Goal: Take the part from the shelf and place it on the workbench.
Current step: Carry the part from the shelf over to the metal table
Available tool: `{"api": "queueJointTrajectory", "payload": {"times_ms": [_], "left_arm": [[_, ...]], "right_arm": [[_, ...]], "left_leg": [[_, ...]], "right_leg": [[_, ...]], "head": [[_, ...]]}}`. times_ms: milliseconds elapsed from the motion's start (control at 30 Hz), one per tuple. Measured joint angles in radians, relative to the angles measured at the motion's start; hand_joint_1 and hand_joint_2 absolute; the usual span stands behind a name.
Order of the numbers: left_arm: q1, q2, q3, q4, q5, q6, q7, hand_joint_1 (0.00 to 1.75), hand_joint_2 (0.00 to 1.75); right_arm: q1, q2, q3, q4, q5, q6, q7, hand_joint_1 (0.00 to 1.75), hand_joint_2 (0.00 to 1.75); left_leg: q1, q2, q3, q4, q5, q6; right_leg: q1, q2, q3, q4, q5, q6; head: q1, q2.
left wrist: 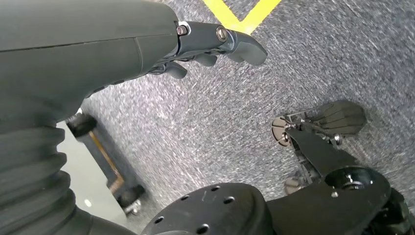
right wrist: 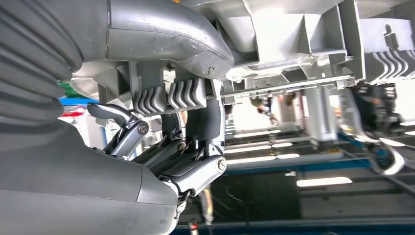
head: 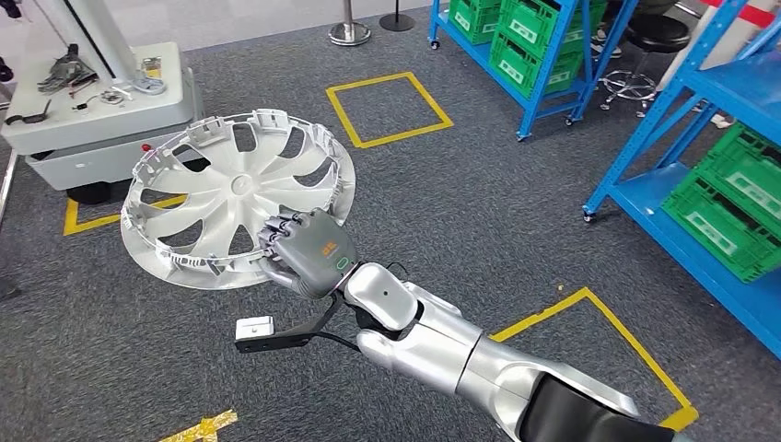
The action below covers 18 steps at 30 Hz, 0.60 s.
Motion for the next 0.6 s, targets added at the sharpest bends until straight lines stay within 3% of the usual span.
{"api": "queueJointTrajectory", "payload": {"times_ms": [67, 133, 200, 267, 333, 367, 400, 433, 467, 533, 567, 600], "left_arm": [[0.001, 0.000, 0.000, 0.000, 0.000, 0.000, -0.001, 0.00, 1.75], [0.004, 0.002, 0.000, 0.000, 0.000, 0.000, -0.002, 0.00, 1.75], [0.007, 0.004, 0.000, 0.000, 0.000, 0.000, -0.003, 0.00, 1.75], [0.004, 0.005, 0.000, 0.000, 0.001, 0.000, -0.003, 0.00, 1.75], [0.002, 0.005, 0.000, 0.000, 0.001, 0.000, -0.004, 0.00, 1.75], [0.002, 0.005, 0.000, 0.000, 0.001, 0.000, -0.004, 0.00, 1.75], [0.003, 0.006, 0.000, 0.000, 0.001, 0.000, -0.003, 0.00, 1.75], [0.003, 0.007, 0.000, 0.000, 0.001, 0.000, -0.003, 0.00, 1.75], [0.002, 0.007, 0.000, 0.000, 0.001, 0.000, -0.003, 0.00, 1.75], [0.000, 0.007, 0.000, -0.001, 0.001, 0.000, -0.003, 0.00, 1.75], [-0.001, 0.007, 0.000, -0.001, 0.001, 0.000, -0.004, 0.00, 1.75], [0.000, 0.007, 0.000, -0.001, 0.001, 0.000, -0.004, 0.00, 1.75]], "right_arm": [[-0.001, 0.001, 0.002, 0.003, 0.000, -0.005, -0.002, 1.75, 1.75], [-0.005, 0.004, 0.004, 0.005, -0.006, -0.007, -0.006, 1.75, 1.75], [-0.011, 0.010, 0.006, 0.007, -0.015, -0.008, -0.011, 1.75, 1.75], [-0.017, 0.012, 0.008, 0.012, -0.021, -0.010, -0.013, 1.75, 1.75], [-0.021, 0.012, 0.009, 0.019, -0.025, -0.012, -0.014, 1.75, 1.75], [-0.021, 0.012, 0.010, 0.022, -0.026, -0.013, -0.014, 1.75, 1.75], [-0.022, 0.012, 0.012, 0.025, -0.027, -0.013, -0.014, 1.75, 1.75], [-0.023, 0.012, 0.014, 0.027, -0.028, -0.013, -0.014, 1.75, 1.75], [-0.024, 0.012, 0.016, 0.029, -0.029, -0.013, -0.014, 1.75, 1.75], [-0.030, 0.013, 0.019, 0.032, -0.032, -0.015, -0.014, 1.75, 1.75], [-0.033, 0.014, 0.021, 0.034, -0.033, -0.016, -0.015, 1.75, 1.75], [-0.035, 0.015, 0.023, 0.035, -0.035, -0.018, -0.015, 1.75, 1.75]], "left_leg": [[0.003, -0.022, -0.007, -0.004, 0.008, -0.014], [0.006, -0.036, -0.013, -0.013, 0.017, -0.029], [0.001, 0.009, -0.027, 0.008, 0.001, -0.036], [-0.003, 0.079, -0.070, 0.107, -0.060, -0.042], [-0.001, 0.103, -0.120, 0.235, -0.119, -0.050], [0.000, 0.106, -0.127, 0.262, -0.125, -0.053], [0.001, 0.110, -0.113, 0.249, -0.113, -0.055], [0.001, 0.120, -0.078, 0.194, -0.087, -0.056], [0.000, 0.146, -0.036, 0.120, -0.063, -0.055], [-0.005, 0.183, 0.026, 0.010, -0.033, -0.041], [-0.008, 0.189, 0.035, -0.008, -0.031, -0.032], [-0.010, 0.176, 0.034, -0.008, -0.028, -0.022]], "right_leg": [[0.004, 0.024, 0.020, -0.052, 0.014, -0.002], [0.007, 0.003, 0.020, -0.059, 0.024, -0.010], [0.004, -0.023, 0.024, -0.073, 0.034, -0.023], [0.005, -0.053, 0.024, -0.081, 0.040, -0.032], [0.008, -0.085, 0.022, -0.081, 0.040, -0.035], [0.009, -0.100, 0.021, -0.080, 0.039, -0.035], [0.009, -0.116, 0.021, -0.079, 0.039, -0.034], [0.008, -0.130, 0.021, -0.078, 0.037, -0.033], [0.009, -0.143, 0.021, -0.075, 0.035, -0.030], [0.016, -0.167, 0.019, -0.067, 0.028, -0.021], [0.019, -0.177, 0.019, -0.065, 0.027, -0.017], [0.022, -0.187, 0.020, -0.064, 0.026, -0.013]], "head": [[-0.001, 0.000], [-0.002, 0.000], [-0.005, 0.000], [-0.009, 0.000], [-0.010, 0.000], [-0.011, 0.000], [-0.011, 0.000], [-0.011, 0.000], [-0.011, 0.000], [-0.009, 0.000], [-0.007, 0.000], [-0.006, 0.000]]}}
